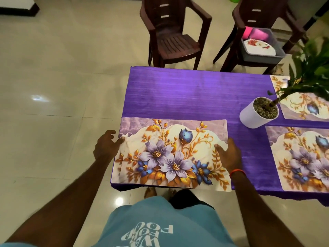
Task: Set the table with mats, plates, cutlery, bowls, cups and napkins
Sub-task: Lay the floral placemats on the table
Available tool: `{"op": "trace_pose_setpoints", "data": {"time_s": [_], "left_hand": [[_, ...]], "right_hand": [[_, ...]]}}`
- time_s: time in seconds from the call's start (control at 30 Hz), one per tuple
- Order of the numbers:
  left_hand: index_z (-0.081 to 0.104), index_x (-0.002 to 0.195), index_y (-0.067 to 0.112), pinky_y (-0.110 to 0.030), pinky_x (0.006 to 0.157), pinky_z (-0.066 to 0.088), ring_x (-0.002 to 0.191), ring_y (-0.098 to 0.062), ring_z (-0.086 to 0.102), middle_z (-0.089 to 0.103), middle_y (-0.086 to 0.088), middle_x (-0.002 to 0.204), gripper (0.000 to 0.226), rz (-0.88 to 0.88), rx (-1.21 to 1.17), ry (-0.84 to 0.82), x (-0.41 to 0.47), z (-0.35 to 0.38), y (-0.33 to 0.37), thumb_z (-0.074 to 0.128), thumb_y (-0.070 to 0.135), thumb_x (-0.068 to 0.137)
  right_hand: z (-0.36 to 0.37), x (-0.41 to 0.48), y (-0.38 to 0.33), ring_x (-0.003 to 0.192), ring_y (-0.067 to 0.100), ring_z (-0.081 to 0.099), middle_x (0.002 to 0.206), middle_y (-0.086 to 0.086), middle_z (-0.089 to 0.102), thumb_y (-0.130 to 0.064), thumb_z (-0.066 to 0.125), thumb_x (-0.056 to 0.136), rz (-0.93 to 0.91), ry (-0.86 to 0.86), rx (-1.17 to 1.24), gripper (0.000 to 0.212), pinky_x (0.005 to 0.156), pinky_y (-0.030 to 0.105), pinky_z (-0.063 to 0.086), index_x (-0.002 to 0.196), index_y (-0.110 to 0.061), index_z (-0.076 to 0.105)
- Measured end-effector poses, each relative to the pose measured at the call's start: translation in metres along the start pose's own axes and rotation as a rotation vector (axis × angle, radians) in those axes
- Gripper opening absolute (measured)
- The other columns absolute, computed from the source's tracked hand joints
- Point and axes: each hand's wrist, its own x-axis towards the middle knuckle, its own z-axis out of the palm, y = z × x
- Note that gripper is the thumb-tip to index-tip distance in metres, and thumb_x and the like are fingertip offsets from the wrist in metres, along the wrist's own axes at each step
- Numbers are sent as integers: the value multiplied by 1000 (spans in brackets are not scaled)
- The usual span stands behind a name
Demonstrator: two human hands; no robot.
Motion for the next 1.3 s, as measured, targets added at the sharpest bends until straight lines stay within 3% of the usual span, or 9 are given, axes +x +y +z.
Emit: {"op": "trace_pose_setpoints", "data": {"time_s": [0.07, 0.27, 0.4, 0.63, 0.8, 0.93, 1.03, 1.2, 1.3], "left_hand": [[57, 135, 21, -48, 94, 51, 118, -31, 63, 65, -6, 131, 61, 9, 5, 37, -10, -1, 2, 72, 57, 88], [62, 128, 24, -41, 92, 51, 105, -26, 67, 66, -1, 126, 54, 2, -90, 123, -39, -5, 5, 64, 63, 90], [62, 127, 21, -35, 82, 50, 95, -26, 68, 73, -5, 111, 52, -22, -256, 67, -48, -17, 5, 58, 61, 95], [66, 106, 13, -26, 67, 44, 88, -22, 66, 71, -4, 99, 30, -37, -367, 135, -56, -50, -24, 61, 42, 101], [68, 103, 12, -38, 77, 53, 87, -25, 68, 73, -5, 95, 23, -126, -524, 192, -45, -75, -55, 66, 35, 100], [68, 94, 15, -37, 78, 52, 85, -23, 68, 74, -2, 92, 17, -115, -633, 177, -28, -97, -86, 66, 30, 100], [70, 97, 12, -36, 77, 52, 85, -23, 68, 75, -5, 93, 17, -100, -686, 147, -6, -121, -110, 66, 29, 100], [68, 115, 7, -32, 79, 51, 89, -21, 66, 73, -11, 108, 27, -83, -720, 127, 33, -170, -163, 67, 29, 99], [67, 117, 6, -30, 76, 49, 90, -20, 65, 71, -8, 107, 28, -83, -716, 141, 43, -200, -201, 66, 28, 100]], "right_hand": [[-3, -3, -3, 104, 34, 63, 112, 10, 66, -27, 66, 96, -42, -20, 102, 24, 79, 36, 47, 112, -18, 51], [-13, 10, -9, 95, 26, 72, 109, 9, 73, -14, 68, 94, -16, -170, 474, 19, 82, 50, 60, 112, -19, 62], [-4, 20, -27, 95, 21, 73, 107, 2, 75, -9, 66, 96, -71, -263, 553, 23, 80, 40, 59, 116, -20, 65], [35, 16, -70, 88, 14, 74, 101, -4, 76, -17, 70, 94, -123, -353, 539, 16, 76, 36, 61, 108, -23, 67], [61, 8, -106, 94, 21, 74, 104, 1, 76, -33, 74, 91, -165, -373, 458, 28, 84, 44, 60, 113, -18, 66], [86, -5, -136, 99, 21, 71, 110, 0, 74, -37, 71, 92, -192, -371, 409, 33, 90, 48, 58, 120, -21, 65], [110, -20, -164, 100, 20, 70, 110, 1, 74, -34, 71, 93, -195, -345, 385, 29, 89, 44, 58, 118, -21, 65], [162, -59, -212, 87, 10, 68, 100, -3, 72, -27, 68, 96, -165, -325, 385, 24, 59, 21, 52, 118, -18, 63], [196, -83, -233, 95, 17, 70, 110, 1, 73, -41, 71, 92, -183, -334, 349, 34, 77, 36, 58, 118, -20, 64]]}}
